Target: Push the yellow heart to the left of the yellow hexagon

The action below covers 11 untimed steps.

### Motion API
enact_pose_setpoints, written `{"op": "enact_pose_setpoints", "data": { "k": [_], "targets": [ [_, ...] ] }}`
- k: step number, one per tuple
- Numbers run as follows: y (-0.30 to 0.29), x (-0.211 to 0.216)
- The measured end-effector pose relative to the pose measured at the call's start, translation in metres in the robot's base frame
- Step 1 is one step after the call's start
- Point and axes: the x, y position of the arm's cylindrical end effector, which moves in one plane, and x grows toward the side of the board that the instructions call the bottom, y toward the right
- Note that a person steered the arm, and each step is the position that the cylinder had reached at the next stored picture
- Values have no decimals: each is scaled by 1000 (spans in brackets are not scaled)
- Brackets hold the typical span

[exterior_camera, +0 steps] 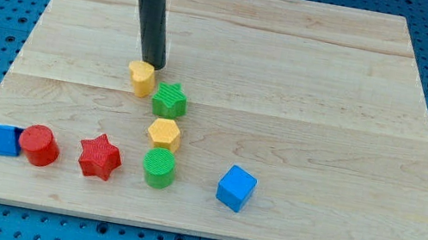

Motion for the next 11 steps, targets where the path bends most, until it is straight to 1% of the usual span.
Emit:
{"op": "enact_pose_setpoints", "data": {
  "k": [1,2,3,4,5,6,7,8,9,10,11],
  "targets": [
    [-10,7],
    [18,-9],
    [119,13],
    [207,105],
    [258,178],
    [250,217],
    [246,222],
    [246,199],
    [246,187],
    [263,187],
    [268,151]
  ]
}}
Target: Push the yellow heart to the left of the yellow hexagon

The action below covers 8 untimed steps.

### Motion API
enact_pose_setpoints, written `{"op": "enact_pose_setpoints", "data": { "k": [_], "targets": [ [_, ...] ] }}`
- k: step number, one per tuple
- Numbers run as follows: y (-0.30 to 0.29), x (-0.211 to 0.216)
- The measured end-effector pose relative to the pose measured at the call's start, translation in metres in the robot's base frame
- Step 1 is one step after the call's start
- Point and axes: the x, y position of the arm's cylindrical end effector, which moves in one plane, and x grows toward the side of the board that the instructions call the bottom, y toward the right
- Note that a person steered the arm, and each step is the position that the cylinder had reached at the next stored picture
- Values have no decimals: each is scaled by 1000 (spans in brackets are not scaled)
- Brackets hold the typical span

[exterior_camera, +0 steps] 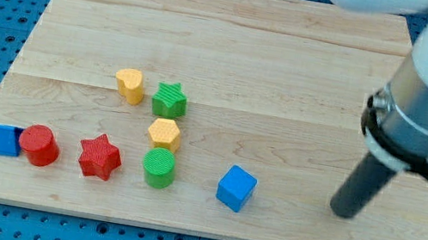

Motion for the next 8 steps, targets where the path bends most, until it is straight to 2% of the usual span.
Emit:
{"op": "enact_pose_setpoints", "data": {
  "k": [1,2,4,5,6,7,8],
  "targets": [
    [-1,-81],
    [-1,-134],
    [-1,-193],
    [-18,-253],
    [-74,-238],
    [-117,-173],
    [-175,-158]
  ]
}}
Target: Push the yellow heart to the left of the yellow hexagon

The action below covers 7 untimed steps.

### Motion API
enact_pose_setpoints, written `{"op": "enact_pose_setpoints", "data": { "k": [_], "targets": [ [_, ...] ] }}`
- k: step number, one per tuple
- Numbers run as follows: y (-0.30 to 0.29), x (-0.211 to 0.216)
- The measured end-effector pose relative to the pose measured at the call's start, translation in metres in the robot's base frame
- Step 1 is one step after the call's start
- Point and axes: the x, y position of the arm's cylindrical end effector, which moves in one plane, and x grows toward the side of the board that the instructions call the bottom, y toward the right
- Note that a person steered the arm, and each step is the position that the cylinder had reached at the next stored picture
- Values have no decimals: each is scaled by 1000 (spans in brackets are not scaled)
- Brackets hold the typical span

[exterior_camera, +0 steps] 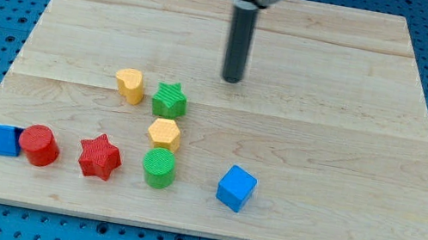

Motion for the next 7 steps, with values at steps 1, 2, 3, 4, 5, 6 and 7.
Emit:
{"op": "enact_pose_setpoints", "data": {
  "k": [1,2,3,4,5,6,7],
  "targets": [
    [-71,8],
    [-109,11],
    [-108,13],
    [-105,26],
    [-106,60],
    [-117,47],
    [-66,-17]
  ]
}}
